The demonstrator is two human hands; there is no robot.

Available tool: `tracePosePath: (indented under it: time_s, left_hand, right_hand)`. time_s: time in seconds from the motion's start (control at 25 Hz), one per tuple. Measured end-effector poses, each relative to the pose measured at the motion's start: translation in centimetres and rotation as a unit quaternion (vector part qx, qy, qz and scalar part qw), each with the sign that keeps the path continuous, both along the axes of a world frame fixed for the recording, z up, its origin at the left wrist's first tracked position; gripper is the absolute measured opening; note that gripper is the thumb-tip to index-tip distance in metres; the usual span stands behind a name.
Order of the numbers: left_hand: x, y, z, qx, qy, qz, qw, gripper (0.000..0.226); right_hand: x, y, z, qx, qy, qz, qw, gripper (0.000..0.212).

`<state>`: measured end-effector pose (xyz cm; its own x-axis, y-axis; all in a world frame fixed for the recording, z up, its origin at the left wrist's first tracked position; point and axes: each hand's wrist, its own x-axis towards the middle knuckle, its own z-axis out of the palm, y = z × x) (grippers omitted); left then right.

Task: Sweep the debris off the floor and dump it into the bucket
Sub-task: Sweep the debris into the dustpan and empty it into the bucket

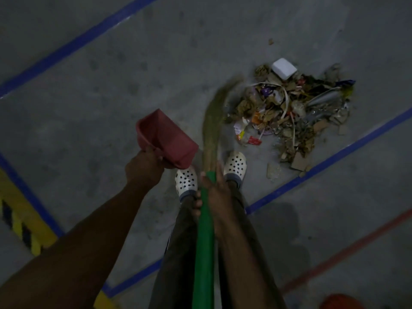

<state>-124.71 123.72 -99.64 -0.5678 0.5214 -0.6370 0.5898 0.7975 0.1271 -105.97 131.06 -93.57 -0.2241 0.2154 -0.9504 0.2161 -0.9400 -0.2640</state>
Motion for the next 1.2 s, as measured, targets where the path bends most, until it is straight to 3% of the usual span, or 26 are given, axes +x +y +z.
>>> tracePosePath:
  time_s: [0.16,0.32,0.44,0.52,0.56,0.68,0.8,1.0,1.12,1.2]
  left_hand:
    - [0.1,0.9,-0.5,0.014,0.022,-0.011,1.0,0.044]
    - [0.3,0.5,-1.2,-0.005,0.033,-0.005,0.999,0.044]
    - [0.8,-0.1,-0.4,-0.026,0.014,-0.017,0.999,0.046]
    - [1.3,-0.1,0.4,-0.038,-0.004,0.0,0.999,0.045]
    - [1.8,-0.1,0.7,-0.04,-0.013,0.01,0.999,0.044]
    - [2.5,0.0,1.5,-0.034,-0.012,0.018,0.999,0.039]
    - [2.2,-0.2,1.4,-0.011,0.004,-0.017,1.0,0.033]
    - [0.9,0.5,-0.3,-0.036,0.008,-0.017,0.999,0.043]
    - [0.8,0.9,0.1,-0.043,-0.004,-0.008,0.999,0.043]
    - [0.9,1.2,0.6,-0.025,-0.014,0.001,1.0,0.045]
  right_hand:
    - [-3.8,2.7,-2.8,0.015,0.023,0.048,0.998,0.061]
    - [-2.5,8.0,-7.9,0.026,-0.109,0.069,0.991,0.054]
    - [0.9,6.8,-6.7,0.035,-0.21,0.08,0.974,0.04]
    - [1.7,3.7,-4.0,0.065,-0.269,0.122,0.953,0.046]
    - [1.7,1.8,-2.3,0.08,-0.263,0.109,0.955,0.05]
    - [-0.7,-2.6,2.4,0.073,-0.12,0.028,0.99,0.062]
    - [-2.3,-1.4,0.4,0.033,-0.07,0.057,0.995,0.067]
    - [1.5,5.8,-6.5,0.028,-0.112,0.093,0.989,0.063]
    - [5.3,4.2,-3.9,0.056,-0.183,0.1,0.976,0.055]
    - [7.1,1.1,0.6,0.077,-0.173,0.078,0.979,0.048]
